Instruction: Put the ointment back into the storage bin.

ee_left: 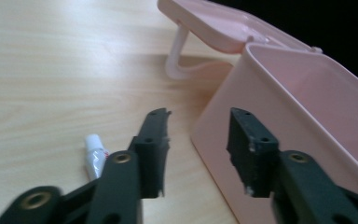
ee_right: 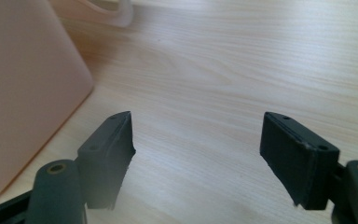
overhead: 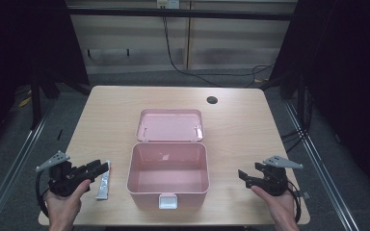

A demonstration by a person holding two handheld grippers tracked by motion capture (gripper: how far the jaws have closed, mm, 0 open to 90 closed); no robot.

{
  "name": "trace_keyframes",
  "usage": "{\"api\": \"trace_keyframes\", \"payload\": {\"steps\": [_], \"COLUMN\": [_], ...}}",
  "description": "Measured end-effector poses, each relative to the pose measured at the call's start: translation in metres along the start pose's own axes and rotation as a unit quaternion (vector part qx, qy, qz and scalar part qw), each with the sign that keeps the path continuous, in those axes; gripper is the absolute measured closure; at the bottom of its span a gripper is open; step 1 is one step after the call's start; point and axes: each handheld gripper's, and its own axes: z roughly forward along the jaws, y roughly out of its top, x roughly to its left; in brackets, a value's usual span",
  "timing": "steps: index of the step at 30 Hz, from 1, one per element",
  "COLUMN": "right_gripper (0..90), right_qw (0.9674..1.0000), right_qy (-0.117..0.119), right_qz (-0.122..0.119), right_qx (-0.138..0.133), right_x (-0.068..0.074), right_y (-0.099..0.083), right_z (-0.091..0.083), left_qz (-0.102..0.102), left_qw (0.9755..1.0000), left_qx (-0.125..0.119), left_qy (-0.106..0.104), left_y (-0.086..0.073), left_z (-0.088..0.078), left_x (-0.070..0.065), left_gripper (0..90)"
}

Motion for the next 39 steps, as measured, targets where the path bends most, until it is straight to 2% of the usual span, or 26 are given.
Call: {"api": "trace_keyframes", "payload": {"steps": [2, 5, 6, 7, 9, 10, 14, 18, 21, 23, 25, 26, 27, 28, 29, 32, 33, 35, 36, 37, 39], "right_gripper": [27.9, 29.5, 30.5, 30.5, 31.9, 32.1, 32.3, 32.3, 32.3, 32.4, 34.7, 34.7, 34.7, 34.6, 34.6, 34.6, 34.6, 34.5, 33.9, 33.9, 33.4], "right_qw": [0.9999, 0.9999, 0.9998, 0.9998, 0.9995, 0.9991, 0.9989, 0.9987, 0.9988, 0.9988, 0.9985, 0.9984, 0.9984, 0.9983, 0.9983, 0.9980, 0.9980, 0.9977, 0.9975, 0.9975, 0.9976], "right_qy": [0.001, 0.005, 0.015, 0.015, 0.023, 0.031, 0.035, 0.041, 0.043, 0.045, 0.051, 0.052, 0.052, 0.055, 0.055, 0.060, 0.060, 0.064, 0.067, 0.067, 0.066], "right_qz": [-0.009, -0.009, -0.012, -0.012, -0.021, -0.029, -0.032, -0.028, -0.023, -0.020, -0.015, -0.012, -0.012, -0.011, -0.011, -0.011, -0.011, -0.012, -0.011, -0.011, -0.010], "right_qx": [-0.007, -0.011, -0.002, -0.002, -0.002, -0.004, 0.001, -0.003, 0.001, 0.002, 0.013, 0.015, 0.015, 0.016, 0.016, 0.017, 0.017, 0.018, 0.018, 0.018, 0.016], "right_x": [0.005, 0.010, 0.014, 0.014, 0.019, 0.022, 0.026, 0.026, 0.026, 0.026, 0.024, 0.024, 0.024, 0.024, 0.024, 0.025, 0.025, 0.025, 0.025, 0.025, 0.025], "right_y": [0.000, 0.001, 0.002, 0.002, 0.003, 0.004, 0.006, 0.006, 0.005, 0.005, 0.005, 0.005, 0.005, 0.005, 0.005, 0.005, 0.005, 0.005, 0.006, 0.006, 0.006], "right_z": [-0.004, -0.007, -0.009, -0.009, -0.011, -0.012, -0.012, -0.013, -0.013, -0.013, -0.011, -0.011, -0.011, -0.011, -0.011, -0.011, -0.011, -0.011, -0.010, -0.010, -0.010], "left_qz": [0.011, 0.000, 0.016, 0.016, 0.031, 0.036, 0.053, 0.054, 0.054, 0.056, 0.041, 0.037, 0.035, 0.036, 0.036, 0.040, 0.040, 0.042, 0.043, 0.043, 0.045], "left_qw": [0.9994, 0.9993, 0.9989, 0.9989, 0.9981, 0.9979, 0.9965, 0.9954, 0.9937, 0.9918, 0.9900, 0.9892, 0.9876, 0.9834, 0.9834, 0.9760, 0.9760, 0.9715, 0.9671, 0.9671, 0.9626], "left_qx": [0.021, 0.033, 0.038, 0.038, 0.042, 0.045, 0.057, 0.070, 0.087, 0.099, 0.108, 0.114, 0.125, 0.148, 0.148, 0.188, 0.188, 0.208, 0.224, 0.224, 0.242], "left_qy": [0.026, 0.018, 0.022, 0.022, 0.031, 0.029, 0.032, 0.037, 0.044, 0.058, 0.081, 0.085, 0.088, 0.098, 0.098, 0.102, 0.102, 0.105, 0.112, 0.112, 0.113], "left_y": [0.002, 0.003, 0.005, 0.005, 0.007, 0.008, 0.014, 0.020, 0.025, 0.027, 0.029, 0.030, 0.031, 0.033, 0.033, 0.036, 0.036, 0.038, 0.040, 0.040, 0.043], "left_z": [0.001, 0.000, -0.002, -0.002, -0.004, -0.005, -0.009, -0.010, -0.011, -0.010, -0.008, -0.007, -0.005, -0.001, -0.001, 0.007, 0.007, 0.011, 0.016, 0.016, 0.020], "left_x": [-0.002, 0.000, -0.002, -0.002, -0.005, -0.007, -0.013, -0.016, -0.019, -0.019, -0.017, -0.015, -0.013, -0.012, -0.012, -0.012, -0.012, -0.013, -0.014, -0.014, -0.014], "left_gripper": [60.6, 59.7, 56.3, 56.2, 56.2, 56.6, 60.6, 60.9, 61.7, 61.7, 60.2, 60.2, 60.2, 60.2, 60.3, 59.8, 57.7, 56.3, 54.2, 53.7, 53.6]}}
